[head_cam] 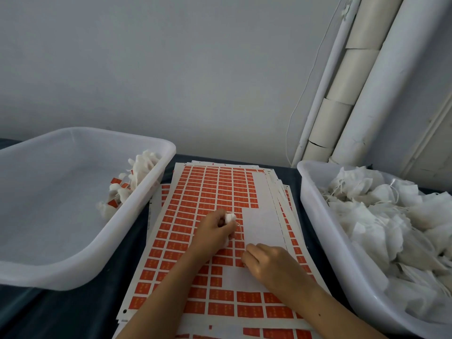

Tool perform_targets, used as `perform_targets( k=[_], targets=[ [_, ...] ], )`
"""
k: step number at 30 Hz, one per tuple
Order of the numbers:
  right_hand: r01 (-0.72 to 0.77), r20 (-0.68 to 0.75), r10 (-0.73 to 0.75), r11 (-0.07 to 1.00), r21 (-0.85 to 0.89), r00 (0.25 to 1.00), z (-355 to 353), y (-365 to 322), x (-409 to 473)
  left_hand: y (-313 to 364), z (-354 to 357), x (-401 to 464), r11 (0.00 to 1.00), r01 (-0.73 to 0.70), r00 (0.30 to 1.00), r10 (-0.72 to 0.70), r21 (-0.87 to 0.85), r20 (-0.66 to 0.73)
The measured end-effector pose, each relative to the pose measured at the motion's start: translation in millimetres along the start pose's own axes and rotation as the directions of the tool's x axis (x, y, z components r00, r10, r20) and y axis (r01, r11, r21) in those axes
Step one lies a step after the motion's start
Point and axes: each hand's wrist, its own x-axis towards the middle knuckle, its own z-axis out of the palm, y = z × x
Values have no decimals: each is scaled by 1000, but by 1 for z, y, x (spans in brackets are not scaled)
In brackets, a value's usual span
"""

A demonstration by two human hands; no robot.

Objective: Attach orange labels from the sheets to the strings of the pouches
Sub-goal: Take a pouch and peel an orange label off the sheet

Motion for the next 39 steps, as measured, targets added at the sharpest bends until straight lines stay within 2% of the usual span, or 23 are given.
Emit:
perform_targets(
  k=[3, 10, 21, 24, 39],
  targets=[
    [18, 13, -17, 1000, -25, 1000, -1, 1, 2, 0, 0, 0, 1000, -2, 1000, 2, -21, 8],
    [7, 8, -8, 997, 77, 1000, -7, 5, 3, -1, -1, 0, 1000, -5, 1000, 5, -12, 15],
    [10, -10, -10, 1000, -7, 1000, -1, 1, 3, -2, 0, -1, 1000, -13, 1000, 14, -23, 14],
    [25, -15, -24, 999, 28, 1000, -5, 3, 2, -2, -2, -1, 999, -10, 1000, 10, -31, 14],
    [258, 67, -257, 966, -6, 964, -14, 4, 1, 2, -3, -3, 1000, -14, 1000, 14, -26, 26]
  ],
)
